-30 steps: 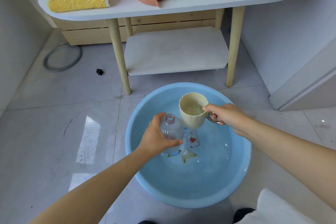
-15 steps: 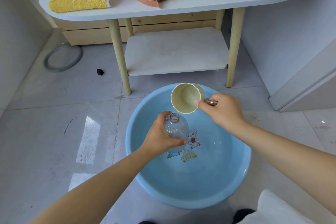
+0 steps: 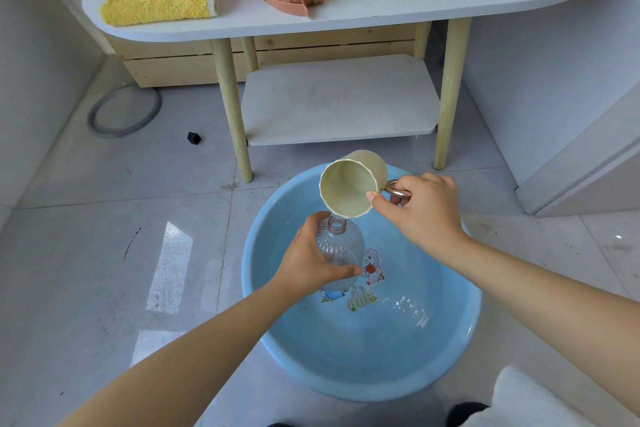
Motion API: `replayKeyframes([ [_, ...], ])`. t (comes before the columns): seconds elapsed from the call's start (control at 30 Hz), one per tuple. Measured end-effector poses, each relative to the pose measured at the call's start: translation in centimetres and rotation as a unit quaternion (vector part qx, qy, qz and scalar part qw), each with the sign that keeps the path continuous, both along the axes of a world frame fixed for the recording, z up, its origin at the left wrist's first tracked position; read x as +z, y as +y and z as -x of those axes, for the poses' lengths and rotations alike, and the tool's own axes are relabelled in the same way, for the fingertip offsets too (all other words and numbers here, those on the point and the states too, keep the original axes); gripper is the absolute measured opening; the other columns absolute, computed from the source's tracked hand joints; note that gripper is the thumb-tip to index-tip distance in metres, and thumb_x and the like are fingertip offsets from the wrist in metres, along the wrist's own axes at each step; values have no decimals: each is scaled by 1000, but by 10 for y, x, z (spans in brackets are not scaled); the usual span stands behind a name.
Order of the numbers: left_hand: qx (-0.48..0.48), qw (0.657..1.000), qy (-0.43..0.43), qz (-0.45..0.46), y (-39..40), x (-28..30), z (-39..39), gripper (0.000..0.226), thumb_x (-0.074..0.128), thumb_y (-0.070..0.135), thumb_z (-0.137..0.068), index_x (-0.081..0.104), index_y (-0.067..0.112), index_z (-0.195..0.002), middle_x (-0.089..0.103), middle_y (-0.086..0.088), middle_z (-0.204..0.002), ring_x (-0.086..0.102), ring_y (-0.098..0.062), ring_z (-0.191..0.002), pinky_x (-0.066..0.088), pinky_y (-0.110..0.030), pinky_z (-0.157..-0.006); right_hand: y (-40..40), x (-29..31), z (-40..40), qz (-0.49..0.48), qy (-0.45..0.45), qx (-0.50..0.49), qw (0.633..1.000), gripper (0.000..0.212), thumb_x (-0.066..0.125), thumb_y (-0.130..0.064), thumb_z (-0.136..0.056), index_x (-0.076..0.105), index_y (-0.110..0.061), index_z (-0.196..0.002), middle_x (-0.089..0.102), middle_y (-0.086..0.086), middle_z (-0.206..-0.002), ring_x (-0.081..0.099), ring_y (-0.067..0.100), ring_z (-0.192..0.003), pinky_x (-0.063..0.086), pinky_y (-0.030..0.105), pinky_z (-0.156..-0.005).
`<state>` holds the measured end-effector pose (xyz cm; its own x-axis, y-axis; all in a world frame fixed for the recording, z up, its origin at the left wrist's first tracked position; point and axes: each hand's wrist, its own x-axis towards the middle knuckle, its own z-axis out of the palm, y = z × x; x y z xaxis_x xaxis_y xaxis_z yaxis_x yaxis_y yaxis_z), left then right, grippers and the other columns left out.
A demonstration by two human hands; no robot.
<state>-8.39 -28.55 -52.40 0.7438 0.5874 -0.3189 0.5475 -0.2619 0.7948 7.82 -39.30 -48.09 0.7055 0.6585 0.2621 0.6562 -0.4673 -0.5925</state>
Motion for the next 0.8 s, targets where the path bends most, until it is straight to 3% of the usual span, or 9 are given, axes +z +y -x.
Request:
replayKeyframes([
  [0.13,-4,1000,0,-5,-1,2,-1,98,90,34,-57,32,28,-135,48,12,-129,46,-3,-109,34,7,-68,0,1,1,-12,-17,5,1000,46,43,-68,-66,44,-24,-51,36,-16,-44,45,16,-61,24,26,-76],
  [0.27,-3,1000,4,-7,-1,5,-2,99,90,36,-57,31,28,-136,46,13,-130,44,-2,-110,33,-6,-77,1,1,0,-15,-27,5,999,45,44,-67,-67,42,-25,-52,33,-16,-44,42,15,-60,25,26,-76],
  [0.37,-3,1000,0,-5,-1,4,-1,98,90,35,-57,32,29,-136,46,13,-130,46,-3,-111,33,-5,-76,1,2,-1,-22,-33,5,999,44,45,-66,-67,42,-25,-52,32,-17,-44,40,14,-59,25,27,-76],
  [0.5,1,1000,-1,-5,-1,4,-1,98,90,35,-57,32,29,-136,47,12,-129,46,-4,-110,36,-14,-84,1,2,-2,-34,-47,3,998,44,47,-64,-69,45,-24,-53,31,-17,-44,42,16,-58,25,28,-75],
  [0.8,2,1000,-1,-7,0,3,-1,99,90,35,-57,32,28,-136,48,12,-128,46,-6,-112,36,-16,-86,1,4,-4,-49,-79,7,996,43,50,-61,-72,45,-22,-54,30,-18,-45,43,16,-59,27,31,-75],
])
